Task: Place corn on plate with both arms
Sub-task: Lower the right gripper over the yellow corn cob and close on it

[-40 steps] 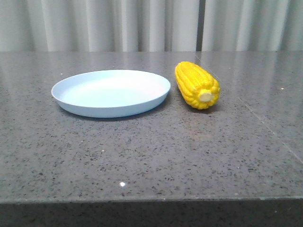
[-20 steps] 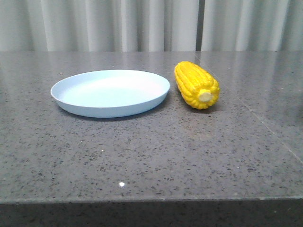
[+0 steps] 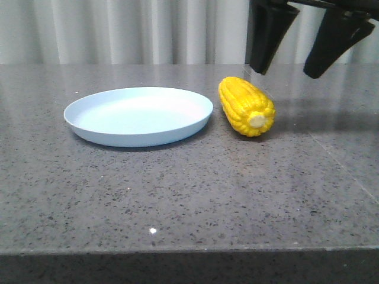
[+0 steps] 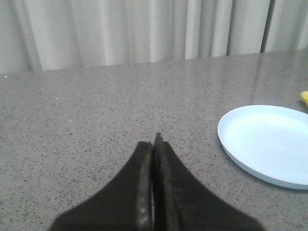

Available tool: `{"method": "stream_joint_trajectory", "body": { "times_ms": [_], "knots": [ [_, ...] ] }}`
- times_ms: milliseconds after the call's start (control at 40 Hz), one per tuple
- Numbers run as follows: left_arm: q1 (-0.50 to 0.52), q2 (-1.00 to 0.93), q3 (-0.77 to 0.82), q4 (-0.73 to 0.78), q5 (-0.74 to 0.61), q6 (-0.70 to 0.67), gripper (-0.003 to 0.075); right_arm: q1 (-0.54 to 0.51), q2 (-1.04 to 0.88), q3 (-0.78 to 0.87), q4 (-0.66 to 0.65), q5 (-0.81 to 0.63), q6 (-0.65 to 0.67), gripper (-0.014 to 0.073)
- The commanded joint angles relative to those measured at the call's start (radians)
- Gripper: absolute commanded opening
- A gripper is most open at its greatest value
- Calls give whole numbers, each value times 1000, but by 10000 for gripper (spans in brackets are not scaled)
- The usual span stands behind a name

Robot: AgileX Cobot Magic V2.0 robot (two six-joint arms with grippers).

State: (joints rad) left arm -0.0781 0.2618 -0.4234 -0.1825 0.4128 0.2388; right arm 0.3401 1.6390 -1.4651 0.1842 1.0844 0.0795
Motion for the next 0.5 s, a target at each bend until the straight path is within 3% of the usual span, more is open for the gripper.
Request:
{"method": "stream_joint_trajectory", "body": {
  "times_ms": [0,476],
  "knots": [
    [-6,9,-25,-12,-81,-2,-20,2,1,-69,51,-30,5,573],
    [-6,9,-25,-12,-81,-2,-20,2,159,-160,109,-31,4,567]
  ]
}}
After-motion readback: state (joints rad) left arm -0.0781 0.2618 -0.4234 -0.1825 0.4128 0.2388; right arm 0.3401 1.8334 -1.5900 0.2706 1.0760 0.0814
